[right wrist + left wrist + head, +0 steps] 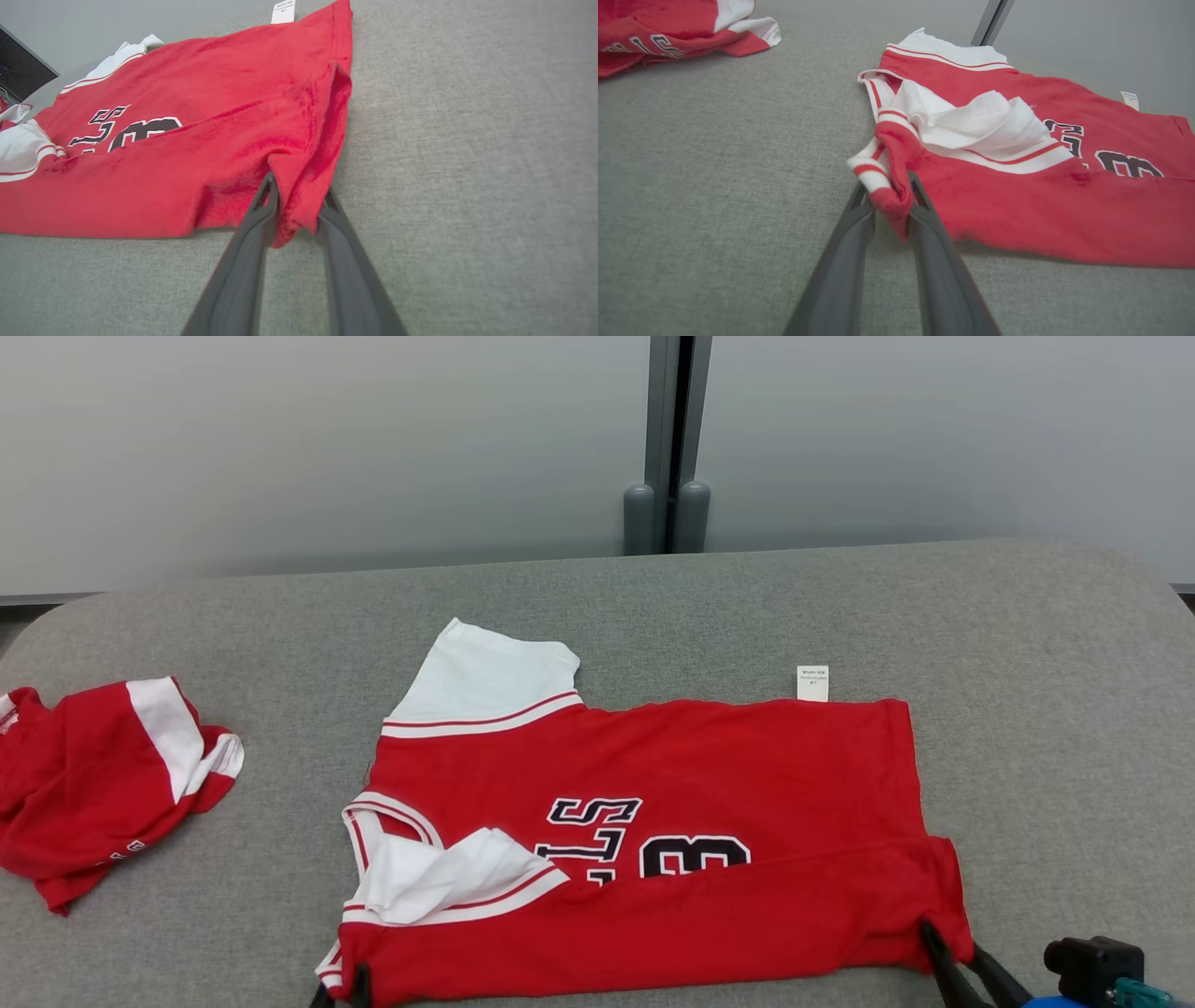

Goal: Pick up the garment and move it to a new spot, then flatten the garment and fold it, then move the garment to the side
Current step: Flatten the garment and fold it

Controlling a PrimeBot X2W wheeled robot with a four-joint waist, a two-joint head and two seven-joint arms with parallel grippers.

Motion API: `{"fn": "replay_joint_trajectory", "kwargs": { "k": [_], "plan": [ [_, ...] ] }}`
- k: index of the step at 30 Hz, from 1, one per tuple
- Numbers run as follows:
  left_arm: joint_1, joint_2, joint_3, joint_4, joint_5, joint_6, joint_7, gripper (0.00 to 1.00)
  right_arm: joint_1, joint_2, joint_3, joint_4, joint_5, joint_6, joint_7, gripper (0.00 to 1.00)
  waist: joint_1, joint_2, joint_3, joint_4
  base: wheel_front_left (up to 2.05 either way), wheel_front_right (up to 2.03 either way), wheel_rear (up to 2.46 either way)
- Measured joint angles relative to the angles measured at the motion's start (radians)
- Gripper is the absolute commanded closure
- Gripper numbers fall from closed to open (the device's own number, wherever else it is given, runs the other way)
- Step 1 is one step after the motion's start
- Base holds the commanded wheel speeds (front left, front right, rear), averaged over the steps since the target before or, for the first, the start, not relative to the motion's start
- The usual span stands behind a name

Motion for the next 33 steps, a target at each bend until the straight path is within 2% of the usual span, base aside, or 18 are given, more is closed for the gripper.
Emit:
{"fn": "replay_joint_trajectory", "kwargs": {
  "k": [6, 14, 23, 29, 33],
  "plan": [
    [-0.018, 0.002, 0.018, -0.021, 0.027, 0.004, -0.005, 0.00, 0.004, 0.024, -0.089, -0.039, -0.067, 0.000, -0.019, 0.00, 0.0000, 0.0000, 0.000, -0.011, 0.00, 0.00, 0.00],
    [-0.060, -0.028, 0.128, -0.179, 0.105, -0.002, -0.006, 0.00, -0.038, 0.066, -0.168, -0.116, -0.166, 0.000, -0.091, 0.00, 0.0000, 0.0000, -0.003, -0.035, 0.00, 0.00, 0.00],
    [-0.111, -0.058, 0.186, -0.274, 0.236, -0.007, -0.007, 0.00, -0.112, 0.142, -0.163, -0.175, -0.262, 0.000, -0.131, 0.00, 0.0000, 0.0000, -0.004, -0.059, 0.00, 0.00, 0.00],
    [-0.137, -0.066, 0.214, -0.273, 0.304, 0.026, -0.007, 0.00, -0.122, 0.195, -0.151, -0.222, -0.313, 0.000, -0.135, 0.00, 0.0000, 0.0000, 0.001, -0.064, 0.00, 0.00, 0.00],
    [-0.140, -0.071, 0.211, -0.255, 0.323, 0.032, -0.007, 0.00, -0.110, 0.218, -0.134, -0.240, -0.333, 0.000, -0.135, 0.00, 0.0001, 0.0001, 0.006, -0.066, 0.00, 0.00, 0.00]
  ]
}}
